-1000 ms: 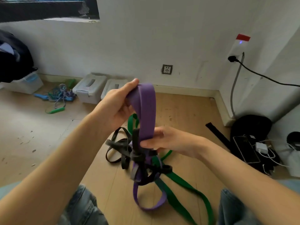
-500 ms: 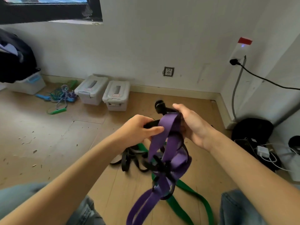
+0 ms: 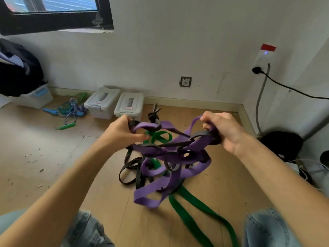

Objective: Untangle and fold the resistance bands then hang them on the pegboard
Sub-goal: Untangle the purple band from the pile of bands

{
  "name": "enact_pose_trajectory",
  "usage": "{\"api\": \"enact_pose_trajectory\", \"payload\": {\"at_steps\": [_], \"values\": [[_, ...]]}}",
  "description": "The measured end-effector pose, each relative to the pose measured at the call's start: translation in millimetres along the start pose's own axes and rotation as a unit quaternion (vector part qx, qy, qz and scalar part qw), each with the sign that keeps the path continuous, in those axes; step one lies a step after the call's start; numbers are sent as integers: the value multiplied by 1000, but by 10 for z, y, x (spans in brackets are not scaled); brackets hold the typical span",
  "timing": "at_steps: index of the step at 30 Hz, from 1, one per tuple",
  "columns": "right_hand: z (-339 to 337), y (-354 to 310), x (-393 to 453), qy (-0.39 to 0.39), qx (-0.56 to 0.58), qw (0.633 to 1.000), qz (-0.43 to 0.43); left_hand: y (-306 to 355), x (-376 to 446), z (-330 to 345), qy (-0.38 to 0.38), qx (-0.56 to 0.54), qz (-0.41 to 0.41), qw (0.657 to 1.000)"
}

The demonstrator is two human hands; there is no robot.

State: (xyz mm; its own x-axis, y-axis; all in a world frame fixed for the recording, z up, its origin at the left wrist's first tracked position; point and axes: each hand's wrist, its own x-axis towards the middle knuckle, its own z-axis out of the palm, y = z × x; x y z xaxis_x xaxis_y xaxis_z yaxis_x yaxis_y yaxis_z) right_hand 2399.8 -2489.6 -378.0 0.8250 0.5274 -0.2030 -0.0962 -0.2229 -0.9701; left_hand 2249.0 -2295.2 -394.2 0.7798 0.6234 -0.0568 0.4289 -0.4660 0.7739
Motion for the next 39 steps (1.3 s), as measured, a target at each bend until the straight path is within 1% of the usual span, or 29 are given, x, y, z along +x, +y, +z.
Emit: {"api": "enact_pose_trajectory", "payload": {"at_steps": [2,4,5,7,8,9,10,11,12,13,14,15,16,17,18,19,20,21,22,23,25,26,28,31,32,33,35,37,39], "values": [[-27,-15,-35,-46,69,996,21,-88,59,101,43,124,2,991],[-22,-27,-74,-97,123,987,26,-116,82,172,48,182,12,982],[-8,-33,-94,-118,140,983,21,-118,56,223,48,226,32,973],[26,-38,-112,-143,158,977,-8,-97,-45,401,64,295,127,945],[53,-41,-118,-151,168,974,-24,-76,-119,521,51,280,178,942],[83,-44,-127,-161,180,970,-34,-46,-200,637,3,214,205,955],[107,-42,-133,-168,192,966,-41,-9,-284,735,-72,141,217,963],[125,-40,-137,-172,203,963,-48,1,-350,818,-161,76,199,964],[133,-41,-137,-171,221,959,-51,-13,-382,879,-228,36,180,956],[125,-47,-136,-169,251,952,-49,-40,-389,922,-266,48,174,947],[98,-56,-121,-165,287,943,-43,-69,-374,942,-285,70,165,942],[52,-61,-99,-158,320,933,-37,-80,-355,926,-286,93,162,940],[4,-61,-67,-148,340,928,-32,-55,-330,883,-280,81,151,945],[-44,-48,-30,-132,333,933,-24,0,-293,810,-270,24,127,954],[-78,-23,8,-107,281,954,-13,66,-250,727,-249,-61,104,961],[-98,13,34,-78,174,982,2,137,-213,623,-213,-144,92,962],[-105,73,47,-59,31,998,20,197,-182,516,-179,-218,86,956],[-94,137,45,-58,-90,994,38,248,-163,419,-161,-286,81,941],[-67,188,33,-79,-165,982,48,293,-170,343,-156,-351,70,921],[-28,213,9,-124,-187,973,50,334,-191,288,-157,-405,57,899],[55,193,-63,-255,-153,955,15,393,-224,209,-163,-475,46,864],[92,172,-95,-305,-133,943,-4,421,-234,170,-166,-494,47,852],[148,166,-130,-359,-70,930,-15,452,-241,82,-173,-513,64,838],[207,194,-147,-393,45,918,-13,466,-234,-31,-155,-529,72,831],[229,212,-147,-394,47,918,-20,455,-229,-48,-142,-528,66,835],[262,233,-146,-382,14,923,-35,443,-224,-52,-133,-521,59,841],[363,291,-168,-318,-123,936,-89,421,-218,-20,-132,-501,37,854],[488,398,-177,-244,-221,929,-168,409,-210,38,-139,-487,20,862],[557,454,-181,-178,-216,936,-213,399,-177,56,-139,-496,7,857]]}}
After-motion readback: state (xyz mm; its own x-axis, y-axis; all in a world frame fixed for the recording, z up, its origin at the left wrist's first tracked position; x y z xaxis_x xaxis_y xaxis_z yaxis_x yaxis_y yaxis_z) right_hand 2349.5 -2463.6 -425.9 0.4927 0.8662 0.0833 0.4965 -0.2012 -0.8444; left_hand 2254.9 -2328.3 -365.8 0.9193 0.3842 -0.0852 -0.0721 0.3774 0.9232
